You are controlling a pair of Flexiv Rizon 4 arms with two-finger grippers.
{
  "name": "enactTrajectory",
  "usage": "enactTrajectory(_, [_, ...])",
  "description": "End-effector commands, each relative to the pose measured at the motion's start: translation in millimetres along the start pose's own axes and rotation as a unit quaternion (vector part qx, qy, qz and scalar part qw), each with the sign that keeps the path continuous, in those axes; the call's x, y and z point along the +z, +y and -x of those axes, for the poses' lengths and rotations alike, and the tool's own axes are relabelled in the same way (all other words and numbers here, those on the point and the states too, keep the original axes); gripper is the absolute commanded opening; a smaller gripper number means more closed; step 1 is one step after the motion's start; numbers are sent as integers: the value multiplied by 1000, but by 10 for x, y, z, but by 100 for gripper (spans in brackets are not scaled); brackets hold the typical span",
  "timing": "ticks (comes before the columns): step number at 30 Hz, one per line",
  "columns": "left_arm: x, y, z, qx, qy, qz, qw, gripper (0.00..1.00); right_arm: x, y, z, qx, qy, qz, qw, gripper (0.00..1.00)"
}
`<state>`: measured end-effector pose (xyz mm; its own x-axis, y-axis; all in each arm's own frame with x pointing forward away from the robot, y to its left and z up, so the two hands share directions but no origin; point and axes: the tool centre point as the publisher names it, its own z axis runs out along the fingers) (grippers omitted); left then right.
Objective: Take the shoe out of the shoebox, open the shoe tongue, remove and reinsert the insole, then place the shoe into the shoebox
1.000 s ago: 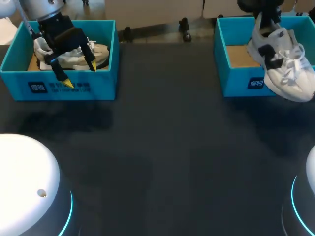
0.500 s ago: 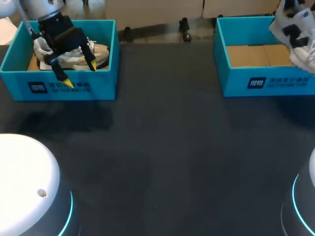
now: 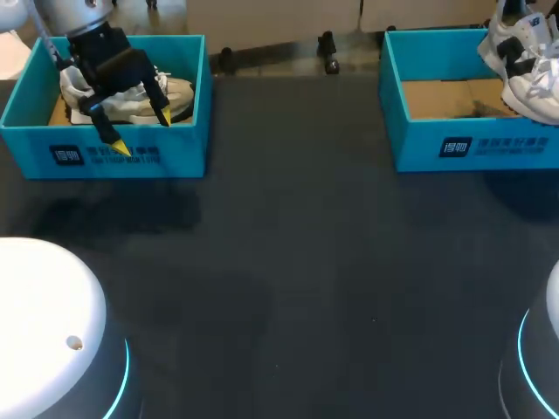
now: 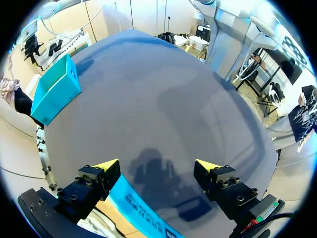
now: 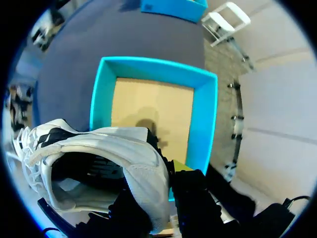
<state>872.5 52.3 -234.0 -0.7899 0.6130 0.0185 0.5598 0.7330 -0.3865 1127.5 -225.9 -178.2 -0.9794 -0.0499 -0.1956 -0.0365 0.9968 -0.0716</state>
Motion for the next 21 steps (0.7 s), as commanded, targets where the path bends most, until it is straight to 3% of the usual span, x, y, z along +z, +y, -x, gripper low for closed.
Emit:
enactTrajectory(1, [-7,0,-6,0,0,1,1000,100,-80,-126,-190,141,-8,-18,990,0])
enactTrajectory(3, [-7,0,-6,0,0,1,1000,100,-107,-173,-273,193,-5,-29,981,0])
enactTrajectory(7, [-7,0,-6,0,0,1,1000,100,-152,-276,-459,323,-5,-27,946,0])
enactTrajectory(13, [-7,0,-6,0,0,1,1000,100,-160,-369,-509,440,27,-10,897,0])
enactTrajectory(19, [-7,0,-6,0,0,1,1000,100,-167,-449,-389,491,55,9,870,0])
enactTrajectory(21, [-7,0,-6,0,0,1,1000,100,-223,-413,-322,485,57,20,872,0])
